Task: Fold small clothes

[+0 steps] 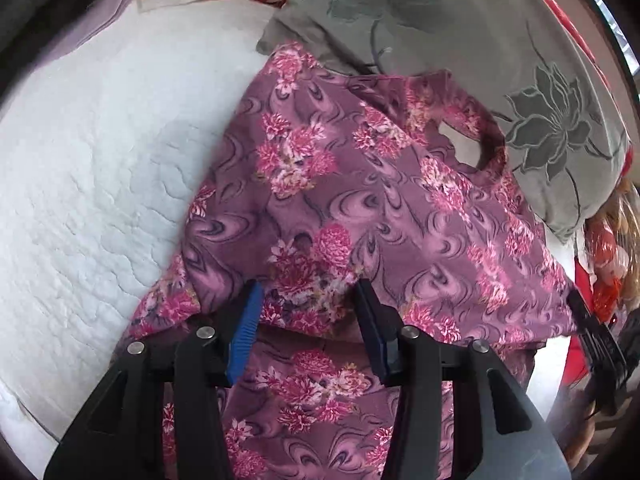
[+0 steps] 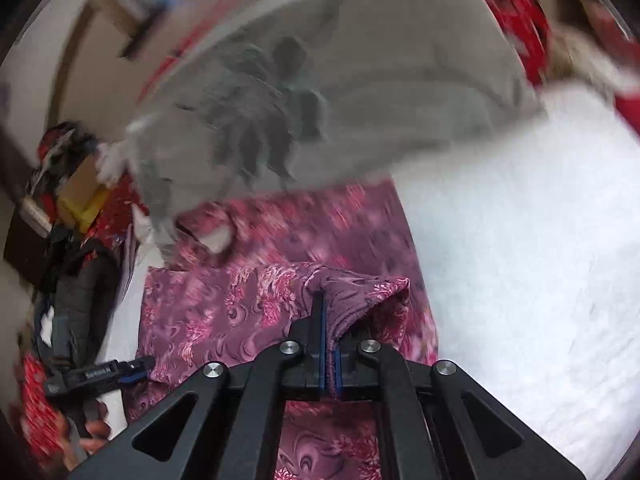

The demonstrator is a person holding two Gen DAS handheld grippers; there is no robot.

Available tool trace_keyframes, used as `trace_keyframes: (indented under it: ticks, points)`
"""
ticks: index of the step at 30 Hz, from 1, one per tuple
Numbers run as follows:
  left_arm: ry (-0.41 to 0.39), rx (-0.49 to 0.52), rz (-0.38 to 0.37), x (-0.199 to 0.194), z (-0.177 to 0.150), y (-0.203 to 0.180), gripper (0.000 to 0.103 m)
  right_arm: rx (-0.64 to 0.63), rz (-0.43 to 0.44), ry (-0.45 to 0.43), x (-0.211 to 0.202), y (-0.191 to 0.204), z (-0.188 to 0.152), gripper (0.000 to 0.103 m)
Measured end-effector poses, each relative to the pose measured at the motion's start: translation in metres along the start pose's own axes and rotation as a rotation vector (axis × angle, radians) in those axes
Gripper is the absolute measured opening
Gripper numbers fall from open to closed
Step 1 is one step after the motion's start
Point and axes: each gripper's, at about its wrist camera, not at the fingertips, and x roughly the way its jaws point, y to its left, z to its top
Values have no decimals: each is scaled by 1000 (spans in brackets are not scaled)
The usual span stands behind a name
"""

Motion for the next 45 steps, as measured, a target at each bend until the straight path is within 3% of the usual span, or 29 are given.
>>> trace_keyframes:
  ticks: [2,3,5,9,12,14,16,18,22,25,28,30,39,41,45]
  points:
    - [25,12,21,9,-2,0,46,-23,-43,30,7,1,0,4]
    - [28,26,29,12,-3,-1,46,-19,-87,96,22,-4,-4,10]
    - [24,37,29,4,-5,-2,46,7,-139,238,46,-15,-14,11]
    - [3,58,-57,-21,-14,-9,47,40,-113,94,9,-15,-12,15]
    - [8,92,-31,-12,-21,-19,54,10,-25,3,-14,-7,-15,16]
    - [81,100,15,15,-29,-22,54,-26,-35,61,-1,-3,-25,16]
    - [39,145,60,17,-34,-30,56,-48,-116,223,32,-12,-42,14]
    - [33,197,100,7,-43,-42,56,-41,-106,177,26,-13,-45,12]
    - [67,241,74,-3,-74,-52,56,-70,-105,196,2,-1,-45,17]
    - [63,283,115,-2,-100,-56,60,-117,-115,264,-9,5,-65,23]
    - [48,328,159,-7,-123,-62,62,-165,-168,398,-7,3,-97,26]
    - [57,338,168,-11,-137,-63,62,-215,-171,354,-23,8,-113,29]
    - [117,325,196,-40,-199,-32,62,-200,-161,409,-67,6,-167,36]
    - [136,312,185,-50,-230,-13,62,-182,-155,407,-77,1,-177,36]
    - [162,281,128,-82,-251,25,62,-122,-126,384,-104,-13,-186,36]
